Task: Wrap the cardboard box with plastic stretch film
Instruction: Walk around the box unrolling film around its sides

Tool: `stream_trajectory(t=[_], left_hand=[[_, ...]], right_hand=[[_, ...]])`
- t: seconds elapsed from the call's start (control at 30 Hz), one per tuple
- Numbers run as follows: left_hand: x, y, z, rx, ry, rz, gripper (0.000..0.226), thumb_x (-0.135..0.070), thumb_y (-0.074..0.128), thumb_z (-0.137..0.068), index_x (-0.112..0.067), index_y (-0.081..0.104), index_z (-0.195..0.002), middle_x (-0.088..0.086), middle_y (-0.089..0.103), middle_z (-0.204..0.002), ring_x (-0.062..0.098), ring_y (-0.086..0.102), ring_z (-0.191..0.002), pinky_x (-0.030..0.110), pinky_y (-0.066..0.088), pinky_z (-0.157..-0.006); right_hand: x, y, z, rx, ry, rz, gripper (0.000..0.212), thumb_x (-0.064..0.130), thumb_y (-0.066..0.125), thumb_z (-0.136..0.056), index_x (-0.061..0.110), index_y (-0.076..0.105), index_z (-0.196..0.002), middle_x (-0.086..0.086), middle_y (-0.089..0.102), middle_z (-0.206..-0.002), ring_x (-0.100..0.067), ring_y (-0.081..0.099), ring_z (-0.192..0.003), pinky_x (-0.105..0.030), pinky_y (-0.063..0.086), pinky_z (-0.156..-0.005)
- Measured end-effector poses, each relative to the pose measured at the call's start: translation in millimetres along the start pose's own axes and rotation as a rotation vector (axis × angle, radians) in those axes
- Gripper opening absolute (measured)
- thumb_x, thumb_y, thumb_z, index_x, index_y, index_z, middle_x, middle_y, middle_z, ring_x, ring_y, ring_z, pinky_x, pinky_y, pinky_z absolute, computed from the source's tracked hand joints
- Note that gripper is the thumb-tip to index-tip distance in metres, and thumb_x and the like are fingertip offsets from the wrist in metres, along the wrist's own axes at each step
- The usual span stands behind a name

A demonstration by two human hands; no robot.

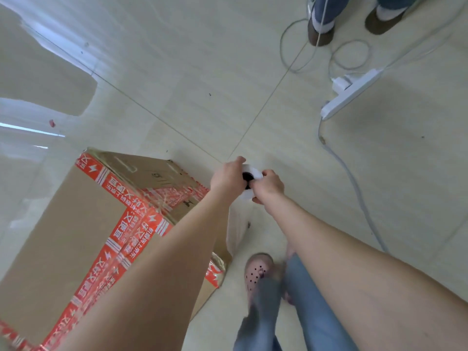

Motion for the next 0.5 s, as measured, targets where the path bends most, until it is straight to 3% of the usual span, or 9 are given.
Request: stream_trajectory(t=[0.07,0.17,0.3,0.37,0.5], left_hand=[[-10,-2,-6,-0.011,0.123,-0.117,0.059,-0.012,0.053,-0.084,-0.028,0.040,-0.139,0.004,0.056,-0.128,0.028,0.055,-0.114,0.032,0.044,-0.076],[-16,-5,-14,0.004,0.223,-0.228,0.052,-0.011,0.050,-0.087,-0.028,0.046,-0.136,0.002,0.056,-0.127,0.026,0.056,-0.114,0.030,0.043,-0.076],[-12,-20,-26,-0.007,0.186,-0.278,0.026,-0.006,0.050,-0.079,-0.013,0.060,-0.102,0.008,0.063,-0.102,0.030,0.062,-0.092,0.029,0.039,-0.062],[-3,-28,-32,-0.010,0.124,-0.227,0.022,-0.005,0.050,-0.079,-0.011,0.059,-0.098,0.010,0.063,-0.098,0.031,0.061,-0.088,0.030,0.038,-0.059],[25,-40,-41,-0.078,-0.027,0.024,0.017,-0.013,0.053,-0.082,-0.009,0.056,-0.098,0.011,0.063,-0.095,0.031,0.059,-0.081,0.030,0.038,-0.058]], right_hand=[[2,2,-1,-0.010,0.006,-0.018,0.033,0.016,0.060,-0.081,0.013,0.055,-0.113,-0.009,0.064,-0.109,-0.027,0.061,-0.097,-0.043,0.055,-0.084],[7,4,-8,-0.021,0.017,0.002,0.031,0.018,0.066,-0.077,0.015,0.055,-0.106,-0.005,0.065,-0.104,-0.026,0.063,-0.095,-0.042,0.055,-0.084],[25,3,-18,-0.052,-0.047,0.184,0.024,0.017,0.066,-0.073,0.018,0.062,-0.097,-0.001,0.061,-0.083,-0.026,0.063,-0.084,-0.034,0.055,-0.077],[41,4,-20,-0.091,-0.088,0.310,0.020,0.019,0.066,-0.071,0.020,0.066,-0.091,0.001,0.062,-0.076,-0.024,0.060,-0.077,-0.028,0.050,-0.069],[77,14,-21,-0.139,-0.177,0.469,0.033,0.022,0.065,-0.075,0.029,0.066,-0.108,0.001,0.068,-0.102,-0.024,0.062,-0.096,-0.026,0.044,-0.075]])
Point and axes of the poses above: each hand's wrist, its own z-axis away from the middle knuckle, its own y-axis out of the palm, x = y × z, the point moved 6 cm from there along -z, towards the middle knuckle
